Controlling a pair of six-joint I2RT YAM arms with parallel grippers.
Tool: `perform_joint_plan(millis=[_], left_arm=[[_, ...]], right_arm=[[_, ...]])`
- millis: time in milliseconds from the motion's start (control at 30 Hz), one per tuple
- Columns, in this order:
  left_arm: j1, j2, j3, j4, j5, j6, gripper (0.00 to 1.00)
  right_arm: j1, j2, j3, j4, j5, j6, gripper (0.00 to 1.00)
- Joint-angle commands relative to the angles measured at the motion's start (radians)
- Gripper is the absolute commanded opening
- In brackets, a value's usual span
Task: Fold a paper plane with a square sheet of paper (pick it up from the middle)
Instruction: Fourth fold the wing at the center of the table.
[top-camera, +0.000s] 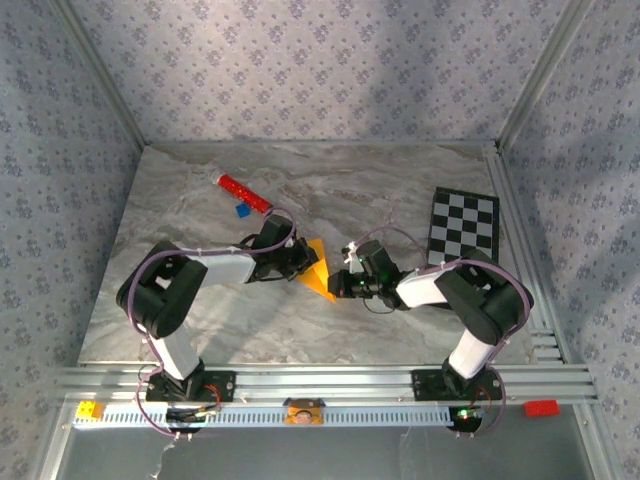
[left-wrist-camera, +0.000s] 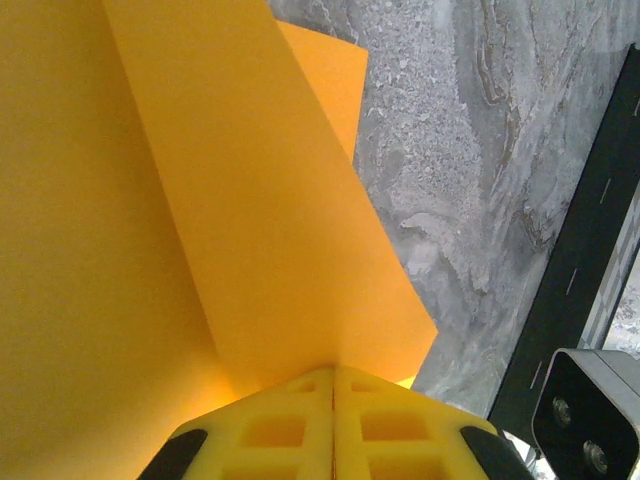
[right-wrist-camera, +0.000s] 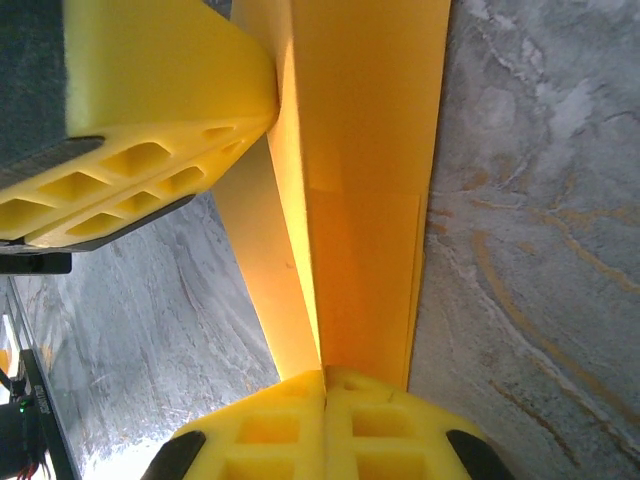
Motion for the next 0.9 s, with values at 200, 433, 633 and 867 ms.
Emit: perform_joint_plan(millis=[200, 433, 633, 867], left_arm=[[-0.007, 0.041, 0.052, -0.017, 0.003, 0.012, 0.07], [-0.008, 0.063, 0.063, -0.029, -0.002, 0.015, 0.06], [-0.011, 0.07, 0.068, -0.041, -0.012, 0.018, 0.06], [-0.013, 0.081, 0.074, -0.053, -0.024, 0.023, 0.06]], right_arm=[[-0.008, 0.004, -0.009, -0.017, -0.016, 0.01, 0.0], [-0.012, 0.005, -0.003, -0.034, -0.017, 0.007, 0.0], [-0.013, 0.004, -0.001, -0.046, -0.017, 0.006, 0.0], [-0.017, 0.004, 0.005, -0.06, -0.019, 0.002, 0.0]])
